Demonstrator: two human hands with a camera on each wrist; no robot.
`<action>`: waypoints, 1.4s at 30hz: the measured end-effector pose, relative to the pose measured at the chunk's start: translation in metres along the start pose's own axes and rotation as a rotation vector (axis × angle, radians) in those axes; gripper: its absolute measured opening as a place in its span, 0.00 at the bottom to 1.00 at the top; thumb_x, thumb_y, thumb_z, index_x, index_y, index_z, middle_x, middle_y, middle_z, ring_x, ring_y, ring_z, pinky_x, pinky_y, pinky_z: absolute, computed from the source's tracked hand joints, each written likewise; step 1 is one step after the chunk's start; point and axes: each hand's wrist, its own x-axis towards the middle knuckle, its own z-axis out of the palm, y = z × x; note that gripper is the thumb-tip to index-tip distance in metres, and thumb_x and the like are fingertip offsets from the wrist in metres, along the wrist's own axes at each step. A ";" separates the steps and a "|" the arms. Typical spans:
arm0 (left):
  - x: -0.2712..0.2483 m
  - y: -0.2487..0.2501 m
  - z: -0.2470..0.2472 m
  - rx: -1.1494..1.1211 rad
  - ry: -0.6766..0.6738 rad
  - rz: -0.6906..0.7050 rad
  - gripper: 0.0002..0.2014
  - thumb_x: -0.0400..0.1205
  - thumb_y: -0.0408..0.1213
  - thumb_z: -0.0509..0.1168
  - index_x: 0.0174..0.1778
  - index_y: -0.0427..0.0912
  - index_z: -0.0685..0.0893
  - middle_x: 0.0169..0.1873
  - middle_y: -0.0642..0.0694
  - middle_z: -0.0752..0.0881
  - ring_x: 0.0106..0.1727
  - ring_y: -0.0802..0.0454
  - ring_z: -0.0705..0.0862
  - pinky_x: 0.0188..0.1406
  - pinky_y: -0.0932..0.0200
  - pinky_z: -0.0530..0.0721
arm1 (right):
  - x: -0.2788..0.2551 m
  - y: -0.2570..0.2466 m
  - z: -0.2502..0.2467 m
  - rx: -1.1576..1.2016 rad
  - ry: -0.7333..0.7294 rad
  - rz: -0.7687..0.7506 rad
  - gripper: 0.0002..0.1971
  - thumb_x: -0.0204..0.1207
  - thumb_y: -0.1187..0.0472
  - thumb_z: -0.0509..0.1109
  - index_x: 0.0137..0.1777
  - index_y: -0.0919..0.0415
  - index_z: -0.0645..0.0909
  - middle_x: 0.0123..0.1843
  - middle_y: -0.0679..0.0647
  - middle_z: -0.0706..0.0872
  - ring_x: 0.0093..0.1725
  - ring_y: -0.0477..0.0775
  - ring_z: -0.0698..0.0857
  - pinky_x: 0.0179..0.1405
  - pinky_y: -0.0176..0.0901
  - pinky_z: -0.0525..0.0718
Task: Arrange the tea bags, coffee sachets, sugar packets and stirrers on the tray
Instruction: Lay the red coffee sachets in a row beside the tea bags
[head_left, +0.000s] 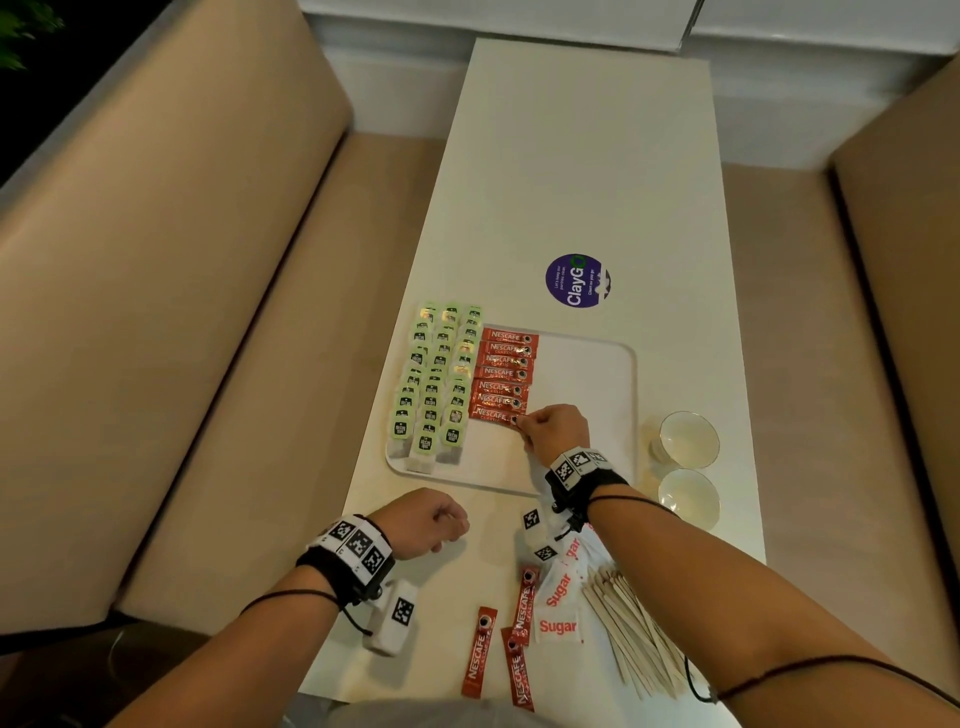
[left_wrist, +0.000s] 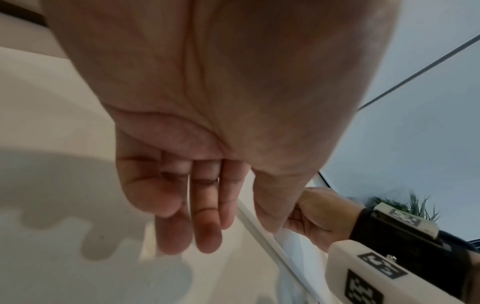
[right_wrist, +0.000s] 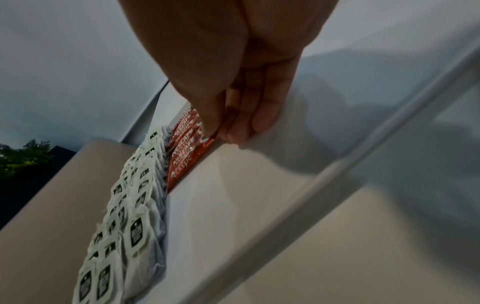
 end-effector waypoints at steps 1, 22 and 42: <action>0.000 0.000 0.000 -0.002 0.000 0.002 0.07 0.86 0.43 0.66 0.54 0.47 0.86 0.46 0.49 0.89 0.38 0.55 0.85 0.48 0.59 0.85 | 0.000 -0.001 0.000 -0.007 0.003 -0.003 0.17 0.80 0.53 0.74 0.32 0.60 0.91 0.30 0.52 0.91 0.37 0.53 0.90 0.44 0.45 0.88; -0.002 -0.006 0.004 0.014 0.017 0.013 0.11 0.85 0.46 0.67 0.58 0.45 0.86 0.43 0.50 0.89 0.38 0.56 0.86 0.49 0.56 0.86 | -0.016 0.006 -0.009 -0.087 -0.028 -0.109 0.20 0.83 0.44 0.70 0.39 0.59 0.90 0.33 0.53 0.91 0.35 0.54 0.90 0.46 0.49 0.89; -0.012 0.009 0.076 0.467 -0.027 0.052 0.19 0.68 0.52 0.82 0.50 0.49 0.89 0.38 0.57 0.84 0.39 0.59 0.82 0.38 0.63 0.78 | -0.125 0.066 -0.004 -0.824 -0.639 -0.477 0.24 0.74 0.54 0.79 0.70 0.45 0.82 0.63 0.47 0.75 0.53 0.53 0.84 0.56 0.48 0.87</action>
